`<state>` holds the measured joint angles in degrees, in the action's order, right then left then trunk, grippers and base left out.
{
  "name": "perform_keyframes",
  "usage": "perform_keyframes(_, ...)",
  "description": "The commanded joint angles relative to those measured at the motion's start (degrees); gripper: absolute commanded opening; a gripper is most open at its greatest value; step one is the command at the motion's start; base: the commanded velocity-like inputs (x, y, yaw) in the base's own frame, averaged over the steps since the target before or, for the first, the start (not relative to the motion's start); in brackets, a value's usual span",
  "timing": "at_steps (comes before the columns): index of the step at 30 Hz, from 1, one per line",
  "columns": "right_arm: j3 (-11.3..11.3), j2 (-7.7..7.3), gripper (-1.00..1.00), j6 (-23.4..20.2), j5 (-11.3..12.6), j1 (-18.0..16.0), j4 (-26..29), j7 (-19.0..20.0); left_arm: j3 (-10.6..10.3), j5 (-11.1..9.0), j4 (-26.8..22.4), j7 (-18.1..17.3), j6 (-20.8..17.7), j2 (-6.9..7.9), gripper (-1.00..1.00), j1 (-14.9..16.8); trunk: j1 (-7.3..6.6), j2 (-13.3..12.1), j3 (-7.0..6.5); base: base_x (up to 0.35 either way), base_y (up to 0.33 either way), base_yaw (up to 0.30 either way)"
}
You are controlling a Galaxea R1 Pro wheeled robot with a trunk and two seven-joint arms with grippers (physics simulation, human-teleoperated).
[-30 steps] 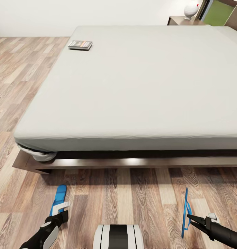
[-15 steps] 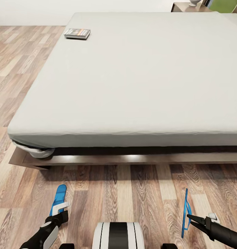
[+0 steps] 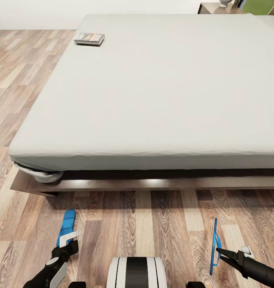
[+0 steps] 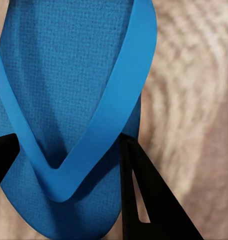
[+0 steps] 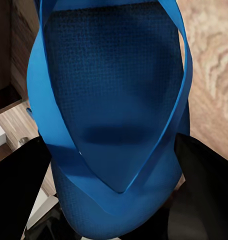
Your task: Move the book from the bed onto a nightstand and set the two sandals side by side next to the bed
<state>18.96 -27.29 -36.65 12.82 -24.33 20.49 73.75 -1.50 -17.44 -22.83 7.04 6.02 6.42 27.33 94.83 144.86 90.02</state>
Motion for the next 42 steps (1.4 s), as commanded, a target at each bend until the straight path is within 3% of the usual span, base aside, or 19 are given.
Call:
perform_keyframes(1,0.11,0.01,-1.00,-0.46,0.10,-0.02,-0.01,0.07,-0.17,-0.31,0.01,0.16,0.24,0.01,-1.00,0.01,-0.01,0.01,0.03,0.000,0.000,0.000)
perform_keyframes(8,0.11,0.00,-1.00,-0.45,0.10,-0.02,-0.01,0.07,-0.17,-0.38,0.02,0.17,0.39,0.00,-1.00,0.00,-0.01,0.01,0.03,0.000,0.000,0.000)
perform_keyframes(22,0.11,0.00,-1.00,-0.48,0.10,-0.02,-0.01,0.07,-0.17,-0.40,0.00,0.17,0.39,0.00,-1.00,0.00,0.35,0.20,3.13,0.000,0.000,0.000)
perform_keyframes(33,0.11,-0.02,-1.00,-0.47,0.10,-0.02,-0.01,0.07,-0.17,-0.43,0.04,0.17,0.41,0.00,-1.00,0.00,0.35,0.20,3.13,0.000,0.000,0.000)
perform_keyframes(39,0.11,0.01,-1.00,-0.49,0.10,-0.02,-0.01,0.07,-0.17,-0.48,-0.01,0.17,0.55,0.00,-1.00,0.00,0.51,0.28,4.46,0.000,0.000,0.000)
perform_keyframes(42,0.11,0.00,-1.00,-0.50,0.10,-0.02,-0.01,0.07,-0.17,-0.49,0.00,0.17,0.60,0.02,-1.00,0.00,0.51,0.28,4.46,0.000,0.000,0.000)
